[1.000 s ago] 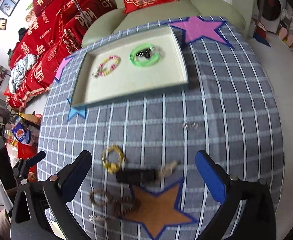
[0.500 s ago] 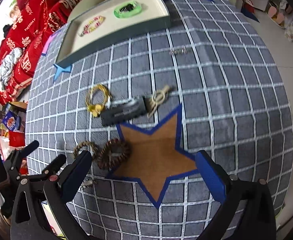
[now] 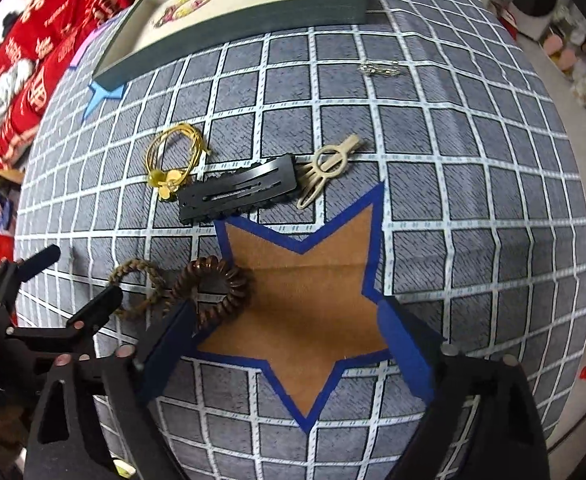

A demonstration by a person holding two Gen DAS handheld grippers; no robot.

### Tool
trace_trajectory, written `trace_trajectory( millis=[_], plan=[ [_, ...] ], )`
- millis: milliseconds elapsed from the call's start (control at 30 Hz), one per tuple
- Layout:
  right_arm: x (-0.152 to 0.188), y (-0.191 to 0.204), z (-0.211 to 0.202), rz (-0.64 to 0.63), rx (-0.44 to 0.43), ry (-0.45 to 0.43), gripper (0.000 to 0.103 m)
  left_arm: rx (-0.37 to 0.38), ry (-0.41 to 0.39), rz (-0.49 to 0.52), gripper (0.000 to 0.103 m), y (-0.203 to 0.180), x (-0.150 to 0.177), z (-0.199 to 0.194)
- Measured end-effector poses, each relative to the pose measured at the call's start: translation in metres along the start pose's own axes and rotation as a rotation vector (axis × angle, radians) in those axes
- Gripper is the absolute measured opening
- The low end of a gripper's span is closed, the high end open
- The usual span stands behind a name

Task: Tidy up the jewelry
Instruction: 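Grasp the braided tan rope bracelet with the left tool while the right tool grasps the brown coiled hair tie, then carry the rope bracelet over the white tray while the right tool carries the coiled hair tie there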

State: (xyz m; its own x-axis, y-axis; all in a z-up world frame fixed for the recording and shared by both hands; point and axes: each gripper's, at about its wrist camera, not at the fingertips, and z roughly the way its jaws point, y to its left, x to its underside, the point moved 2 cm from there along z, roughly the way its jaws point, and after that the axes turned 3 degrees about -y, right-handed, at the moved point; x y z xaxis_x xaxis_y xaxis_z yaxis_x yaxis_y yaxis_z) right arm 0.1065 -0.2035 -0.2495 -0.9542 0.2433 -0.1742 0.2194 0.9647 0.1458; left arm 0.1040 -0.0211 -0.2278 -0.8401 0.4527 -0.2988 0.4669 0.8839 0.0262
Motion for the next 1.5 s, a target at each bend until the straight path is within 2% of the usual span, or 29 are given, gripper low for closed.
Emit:
trace_trajectory(
  millis=[67,133,267,400,500,567,600,667,733,767,800,833,933,1033,1200,1500],
  plan=[
    [-0.002,0.003,0.005,-0.02,0.002,0.006,0.079,0.006,0.004,0.003,0.099,0.0,0.0,0.002],
    [-0.004,0.008,0.01,-0.049,0.003,0.012,0.075,0.007,0.001,0.002,0.099,0.001,-0.002,0.002],
    [-0.007,0.024,0.015,-0.132,0.021,-0.001,0.074,0.011,-0.004,0.017,0.099,0.006,0.0,0.004],
    [-0.009,0.046,0.021,-0.209,0.052,-0.007,0.07,0.024,-0.013,0.038,0.092,0.003,-0.001,0.005],
    [-0.007,0.058,0.023,-0.258,0.095,-0.027,0.058,0.035,-0.018,0.061,0.083,-0.008,-0.001,0.0],
    [-0.005,0.067,0.024,-0.274,0.099,-0.038,0.044,0.04,-0.021,0.08,0.077,-0.015,0.0,-0.003],
    [-0.004,0.072,0.026,-0.275,0.1,-0.04,0.041,0.037,-0.023,0.09,0.074,-0.02,-0.001,-0.005],
    [-0.004,0.076,0.026,-0.273,0.099,-0.044,0.023,0.04,-0.027,0.115,0.068,-0.029,-0.001,-0.008],
    [-0.002,0.079,0.024,-0.26,0.097,-0.045,0.015,0.057,-0.027,0.138,0.052,-0.038,0.001,-0.011],
    [-0.002,0.079,0.023,-0.245,0.09,-0.045,0.015,0.069,-0.027,0.151,0.047,-0.044,0.003,-0.012],
    [-0.003,0.074,0.021,-0.232,0.083,-0.044,0.015,0.082,-0.027,0.163,0.033,-0.048,0.005,-0.014],
    [-0.003,0.07,0.018,-0.216,0.074,-0.042,0.015,0.086,-0.03,0.179,0.015,-0.054,0.006,-0.014],
    [-0.004,0.056,0.014,-0.169,0.049,-0.039,0.014,0.1,-0.029,0.181,0.014,-0.059,0.007,-0.015],
    [-0.001,0.044,0.005,-0.141,0.033,-0.043,0.014,0.161,-0.02,0.108,0.014,-0.051,0.006,-0.016],
    [0.001,0.016,-0.005,-0.089,0.0,-0.051,0.014,0.202,-0.018,0.014,0.014,-0.021,0.0,-0.015],
    [0.001,-0.01,-0.033,-0.021,-0.045,-0.074,0.014,0.235,-0.081,-0.064,0.014,-0.019,-0.019,-0.037]
  ],
)
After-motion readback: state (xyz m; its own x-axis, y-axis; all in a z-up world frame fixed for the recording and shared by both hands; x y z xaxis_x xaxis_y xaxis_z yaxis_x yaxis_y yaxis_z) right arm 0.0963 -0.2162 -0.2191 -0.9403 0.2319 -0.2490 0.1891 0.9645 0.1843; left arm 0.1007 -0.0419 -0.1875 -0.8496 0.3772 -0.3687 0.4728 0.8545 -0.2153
